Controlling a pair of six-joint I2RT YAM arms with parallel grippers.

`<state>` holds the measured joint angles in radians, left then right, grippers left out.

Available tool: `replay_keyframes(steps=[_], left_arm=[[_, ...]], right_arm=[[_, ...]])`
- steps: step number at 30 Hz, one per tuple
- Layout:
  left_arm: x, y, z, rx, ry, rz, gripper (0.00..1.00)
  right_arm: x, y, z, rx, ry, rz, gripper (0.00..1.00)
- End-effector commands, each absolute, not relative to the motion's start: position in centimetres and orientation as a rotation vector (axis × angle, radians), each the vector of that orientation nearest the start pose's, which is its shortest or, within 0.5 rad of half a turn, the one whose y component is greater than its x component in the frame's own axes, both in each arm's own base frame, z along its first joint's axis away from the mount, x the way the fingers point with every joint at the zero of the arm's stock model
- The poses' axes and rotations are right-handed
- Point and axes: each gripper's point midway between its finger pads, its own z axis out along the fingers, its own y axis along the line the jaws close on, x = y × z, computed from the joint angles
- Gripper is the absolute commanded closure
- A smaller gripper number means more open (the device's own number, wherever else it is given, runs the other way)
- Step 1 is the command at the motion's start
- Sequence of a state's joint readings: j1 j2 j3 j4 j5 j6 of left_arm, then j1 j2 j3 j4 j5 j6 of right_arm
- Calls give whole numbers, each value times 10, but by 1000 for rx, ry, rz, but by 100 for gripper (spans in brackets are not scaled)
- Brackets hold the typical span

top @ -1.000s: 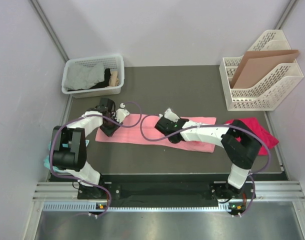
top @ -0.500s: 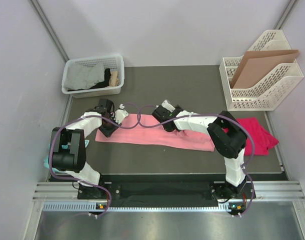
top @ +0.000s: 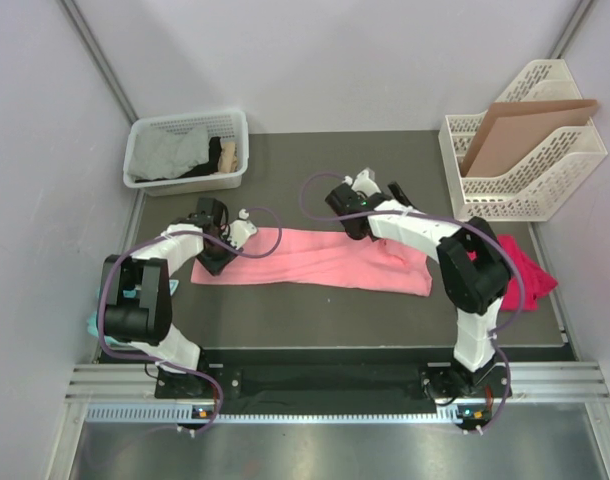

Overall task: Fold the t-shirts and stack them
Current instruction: Fold the tshirt

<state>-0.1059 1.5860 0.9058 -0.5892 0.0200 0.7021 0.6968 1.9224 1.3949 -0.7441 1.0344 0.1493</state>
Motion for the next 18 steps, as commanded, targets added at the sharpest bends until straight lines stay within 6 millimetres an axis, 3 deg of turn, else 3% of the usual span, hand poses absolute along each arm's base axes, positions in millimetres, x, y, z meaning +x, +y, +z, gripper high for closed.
replay_keyframes(steps=[1,5,10,14,18], left_arm=[[294,-10,29,1118,2602,76,65],[293,-10,31,1119,2604,75,65],[294,-9,33,1126,2599,82,65],[292,-9,32,1131,2601,81,65],[291,-10,31,1130,2601,72,65]], right_arm=[[374,93,149,-252,2189,-1046,11],[374,106,139,-303,2243,-970,8],[361,137,124,-467,2300,-812,6],[347,108,133,-357,2279,-969,5],[341,73,153,-74,2214,-1050,4]])
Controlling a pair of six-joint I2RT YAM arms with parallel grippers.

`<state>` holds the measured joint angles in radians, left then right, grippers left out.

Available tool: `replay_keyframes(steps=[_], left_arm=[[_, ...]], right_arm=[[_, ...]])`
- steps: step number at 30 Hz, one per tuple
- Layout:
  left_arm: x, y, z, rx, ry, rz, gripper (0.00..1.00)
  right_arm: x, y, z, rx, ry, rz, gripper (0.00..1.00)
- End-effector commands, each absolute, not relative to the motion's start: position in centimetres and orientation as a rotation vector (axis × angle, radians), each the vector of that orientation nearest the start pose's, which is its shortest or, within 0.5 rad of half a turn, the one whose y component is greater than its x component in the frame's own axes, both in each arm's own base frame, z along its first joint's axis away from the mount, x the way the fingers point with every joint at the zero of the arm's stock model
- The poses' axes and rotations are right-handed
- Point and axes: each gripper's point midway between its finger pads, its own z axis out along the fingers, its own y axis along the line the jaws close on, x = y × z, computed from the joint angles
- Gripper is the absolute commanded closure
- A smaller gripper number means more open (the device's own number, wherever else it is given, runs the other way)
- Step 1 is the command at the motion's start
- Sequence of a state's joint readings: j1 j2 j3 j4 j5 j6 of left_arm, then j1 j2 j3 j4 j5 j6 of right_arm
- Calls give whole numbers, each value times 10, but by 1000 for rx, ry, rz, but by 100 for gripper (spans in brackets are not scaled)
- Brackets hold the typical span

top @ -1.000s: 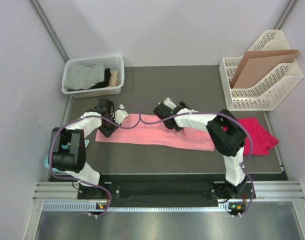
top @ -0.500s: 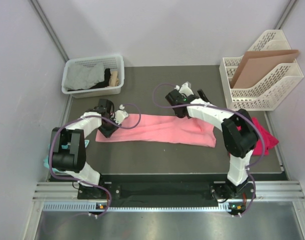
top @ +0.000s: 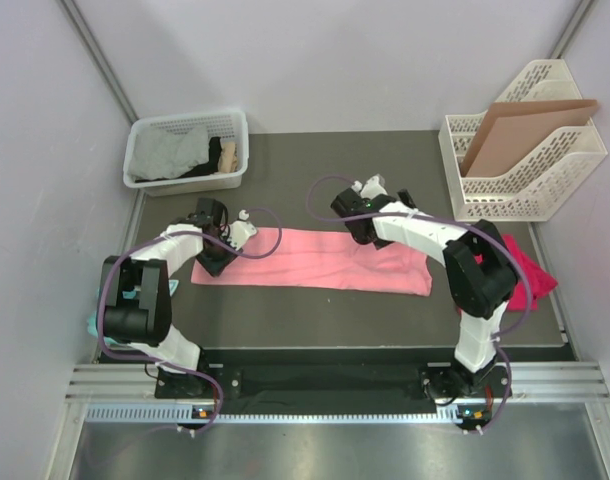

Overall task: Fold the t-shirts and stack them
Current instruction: Fold the tshirt

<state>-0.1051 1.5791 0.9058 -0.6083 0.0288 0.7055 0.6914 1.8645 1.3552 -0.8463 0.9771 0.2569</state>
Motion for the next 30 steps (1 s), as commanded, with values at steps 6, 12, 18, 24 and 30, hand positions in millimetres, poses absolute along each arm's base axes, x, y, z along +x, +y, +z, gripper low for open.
replay_keyframes(steps=[6,12,18,24,30], left_arm=[[290,-9,34,1133,2592,81,65],[291,-9,35,1138,2586,83,65],[291,-11,38,1128,2585,70,64],[285,-9,36,1134,2594,77,65],[283,-9,35,1141,2593,77,65]], right_arm=[[298,132,135,11,2454,-322,9],[244,139,106,78,2569,-71,21],[230,133,79,84,2631,-100,23],[252,126,80,74,2596,-220,28],[273,118,80,100,2582,-238,28]])
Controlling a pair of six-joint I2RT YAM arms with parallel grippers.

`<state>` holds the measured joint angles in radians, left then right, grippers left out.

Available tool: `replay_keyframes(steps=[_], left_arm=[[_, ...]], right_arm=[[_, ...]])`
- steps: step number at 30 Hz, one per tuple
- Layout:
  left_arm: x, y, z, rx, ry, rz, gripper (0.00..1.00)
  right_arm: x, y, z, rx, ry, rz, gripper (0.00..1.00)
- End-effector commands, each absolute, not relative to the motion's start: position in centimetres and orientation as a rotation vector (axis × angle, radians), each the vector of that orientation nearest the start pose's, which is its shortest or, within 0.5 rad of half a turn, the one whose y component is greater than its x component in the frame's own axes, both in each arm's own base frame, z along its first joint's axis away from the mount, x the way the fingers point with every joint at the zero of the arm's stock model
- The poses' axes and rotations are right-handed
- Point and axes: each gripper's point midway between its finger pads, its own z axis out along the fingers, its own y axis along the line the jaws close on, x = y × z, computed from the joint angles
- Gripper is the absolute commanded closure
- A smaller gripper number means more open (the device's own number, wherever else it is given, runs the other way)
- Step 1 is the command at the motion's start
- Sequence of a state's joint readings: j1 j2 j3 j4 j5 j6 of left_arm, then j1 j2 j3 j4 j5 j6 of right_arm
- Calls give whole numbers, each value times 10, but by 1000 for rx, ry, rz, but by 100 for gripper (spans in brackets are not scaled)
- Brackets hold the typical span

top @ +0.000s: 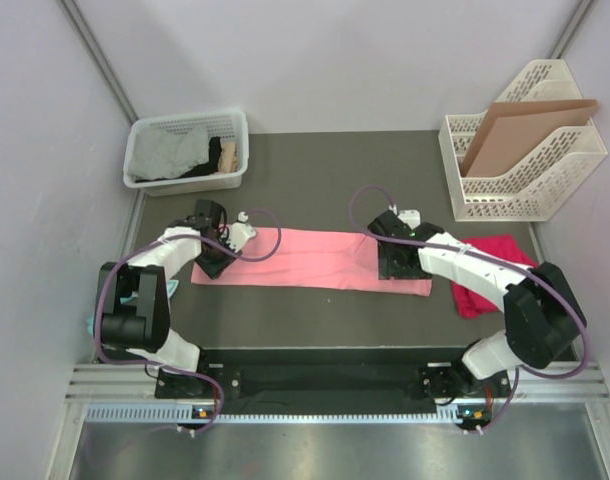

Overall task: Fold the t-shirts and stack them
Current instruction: Fold the tshirt

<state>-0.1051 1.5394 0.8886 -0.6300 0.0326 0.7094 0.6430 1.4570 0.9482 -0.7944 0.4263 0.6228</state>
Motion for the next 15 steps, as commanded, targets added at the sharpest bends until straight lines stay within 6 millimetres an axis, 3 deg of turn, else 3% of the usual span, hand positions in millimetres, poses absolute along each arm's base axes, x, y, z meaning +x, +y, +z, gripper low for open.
replay_keyframes(steps=[1,6,15], left_arm=[[283,-8,35,1138,2592,78,64],[281,-7,32,1145,2594,84,65],[280,-6,33,1146,2589,95,65]], right_arm=[[276,117,79,108,2577,-233,29],[275,117,70,131,2616,-158,30],[264,124,52,185,2678,7,43]])
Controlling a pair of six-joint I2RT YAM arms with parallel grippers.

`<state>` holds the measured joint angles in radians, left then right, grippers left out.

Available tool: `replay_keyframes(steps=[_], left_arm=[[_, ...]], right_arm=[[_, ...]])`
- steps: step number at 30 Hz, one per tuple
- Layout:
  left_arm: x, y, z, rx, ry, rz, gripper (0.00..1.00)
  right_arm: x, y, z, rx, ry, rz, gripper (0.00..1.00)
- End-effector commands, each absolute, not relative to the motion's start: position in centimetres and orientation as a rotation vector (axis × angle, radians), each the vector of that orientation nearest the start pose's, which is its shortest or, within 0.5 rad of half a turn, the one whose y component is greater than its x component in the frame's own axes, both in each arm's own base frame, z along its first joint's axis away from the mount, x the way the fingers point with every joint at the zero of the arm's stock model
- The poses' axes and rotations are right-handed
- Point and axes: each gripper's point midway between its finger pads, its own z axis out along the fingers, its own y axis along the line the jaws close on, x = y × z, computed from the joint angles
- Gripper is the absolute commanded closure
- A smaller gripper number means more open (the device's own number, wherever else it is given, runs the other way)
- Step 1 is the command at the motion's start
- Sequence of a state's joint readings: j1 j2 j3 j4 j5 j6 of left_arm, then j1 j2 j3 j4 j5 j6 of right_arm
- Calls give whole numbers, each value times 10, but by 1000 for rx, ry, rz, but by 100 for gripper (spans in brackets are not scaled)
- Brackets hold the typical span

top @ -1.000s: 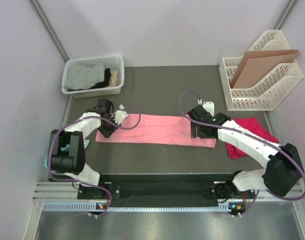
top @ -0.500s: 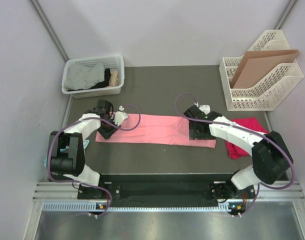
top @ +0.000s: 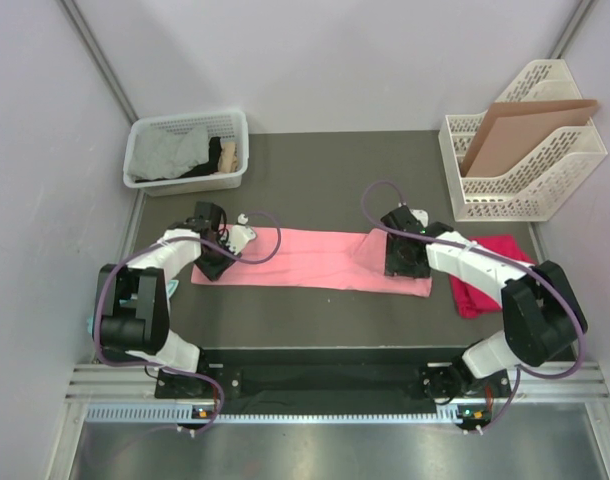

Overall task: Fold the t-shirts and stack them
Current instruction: Fold the tshirt

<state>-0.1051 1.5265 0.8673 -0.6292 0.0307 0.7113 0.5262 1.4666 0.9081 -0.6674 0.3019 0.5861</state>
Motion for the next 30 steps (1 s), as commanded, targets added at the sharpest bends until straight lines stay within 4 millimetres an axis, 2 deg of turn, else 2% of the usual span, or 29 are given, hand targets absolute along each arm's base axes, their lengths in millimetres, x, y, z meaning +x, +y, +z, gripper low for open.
replay_keyframes(steps=[1,5,10,12,16,22,25,30], left_arm=[[280,-6,33,1146,2589,98,65],[278,-6,33,1150,2587,94,64],[277,-4,33,1155,2587,107,65],[278,-4,35,1153,2582,112,64],[281,-4,39,1148,2576,113,65],[283,-4,41,1147,2569,121,64],[283,-4,41,1147,2569,121,65],[284,-5,41,1145,2574,114,65]], right_arm=[[261,122,49,193,2685,-6,41],[259,109,44,213,2677,-72,42],[259,103,54,230,2658,-66,44],[258,104,55,234,2660,-46,49],[253,105,52,230,2676,-26,72],[244,106,53,233,2686,7,94],[241,104,58,237,2675,13,100],[232,103,67,259,2665,50,100]])
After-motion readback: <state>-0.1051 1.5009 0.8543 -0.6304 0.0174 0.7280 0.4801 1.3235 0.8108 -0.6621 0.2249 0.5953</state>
